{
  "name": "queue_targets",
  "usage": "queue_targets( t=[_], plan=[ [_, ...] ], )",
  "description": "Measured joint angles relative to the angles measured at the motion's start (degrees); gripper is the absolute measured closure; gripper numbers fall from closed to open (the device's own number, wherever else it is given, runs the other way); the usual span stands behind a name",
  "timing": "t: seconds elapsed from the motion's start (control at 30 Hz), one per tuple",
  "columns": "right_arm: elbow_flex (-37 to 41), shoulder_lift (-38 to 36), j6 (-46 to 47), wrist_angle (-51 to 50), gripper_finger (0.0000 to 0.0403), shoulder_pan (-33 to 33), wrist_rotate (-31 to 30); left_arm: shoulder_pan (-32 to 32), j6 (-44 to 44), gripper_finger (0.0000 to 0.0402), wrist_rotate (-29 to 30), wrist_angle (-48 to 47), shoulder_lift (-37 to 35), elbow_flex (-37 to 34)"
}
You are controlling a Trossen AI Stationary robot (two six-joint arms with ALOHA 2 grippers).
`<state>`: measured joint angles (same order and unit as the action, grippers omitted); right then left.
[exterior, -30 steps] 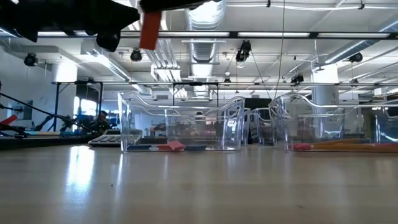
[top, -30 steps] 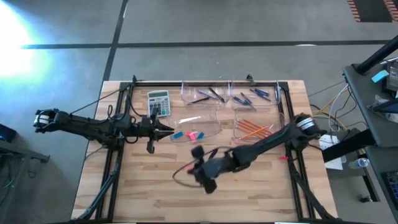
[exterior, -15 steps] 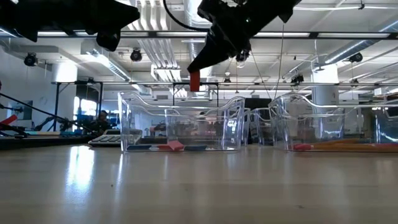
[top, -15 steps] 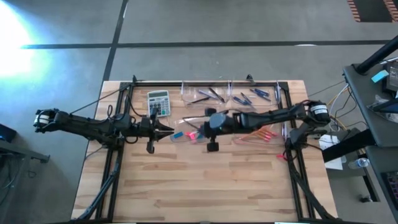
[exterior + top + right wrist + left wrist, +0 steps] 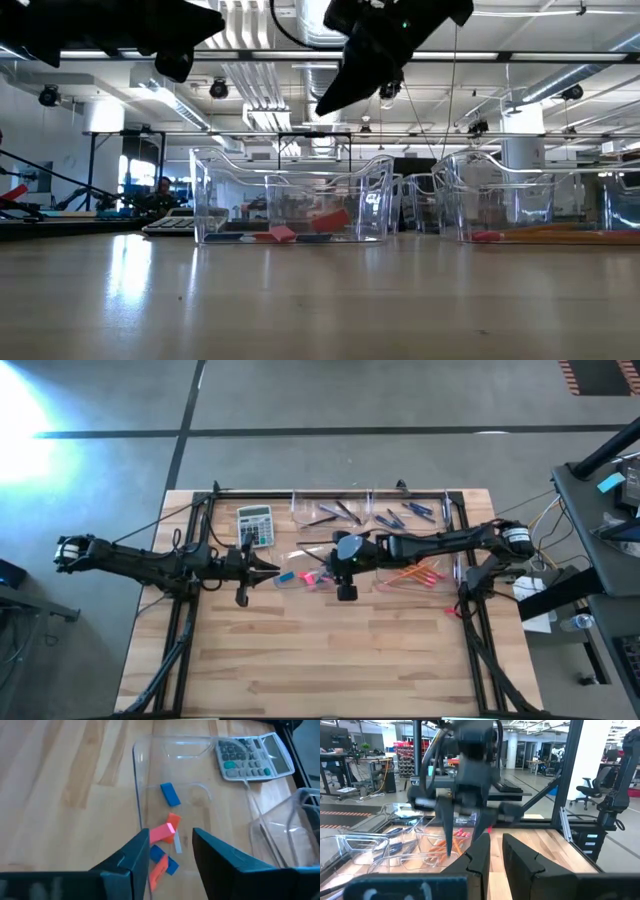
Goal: Sort crayons/erasers/pens/pencils in bins
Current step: Return to Home Position
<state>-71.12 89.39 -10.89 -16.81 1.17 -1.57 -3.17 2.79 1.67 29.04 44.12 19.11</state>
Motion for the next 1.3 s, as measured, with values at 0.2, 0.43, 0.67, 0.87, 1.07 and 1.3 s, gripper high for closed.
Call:
queue_targets(
  t=[0.2, 0.43, 0.67, 0.87, 1.07, 1.3],
  plan=[
    [1.07, -11.85, 2.64, -6.35, 0.028, -3.49, 0.57, -0.49, -0.02, 0.0366, 0.02, -0.01, -0.72, 0.0],
    [15.71, -34.98, 4.08, 0.97, 0.0324, -9.57, 0.51, -1.08, -0.04, 0.0366, 0.04, 0.0, -1.86, 0.0],
    [35.07, -60.17, 7.24, 9.05, 0.0354, -10.54, -0.13, -0.89, -0.58, 0.0366, 0.06, -0.11, -4.53, 0.0],
    [44.77, -77.85, 8.36, 9.3, 0.0369, -10.54, -0.49, 1.51, -3.28, 0.0366, 0.5, -6.32, -14.09, 0.0],
    [50.5, -89.23, 6.2, 10.05, 0.0372, -10.54, -0.23, 4.09, -3.54, 0.037, 0.55, -17.08, -21.32, -0.02],
    [53.23, -86.25, 5.34, 10.66, 0.0372, -10.56, 0.37, 4.57, -3.13, 0.0398, -0.22, -20.31, -27.94, -4.51]
  ],
)
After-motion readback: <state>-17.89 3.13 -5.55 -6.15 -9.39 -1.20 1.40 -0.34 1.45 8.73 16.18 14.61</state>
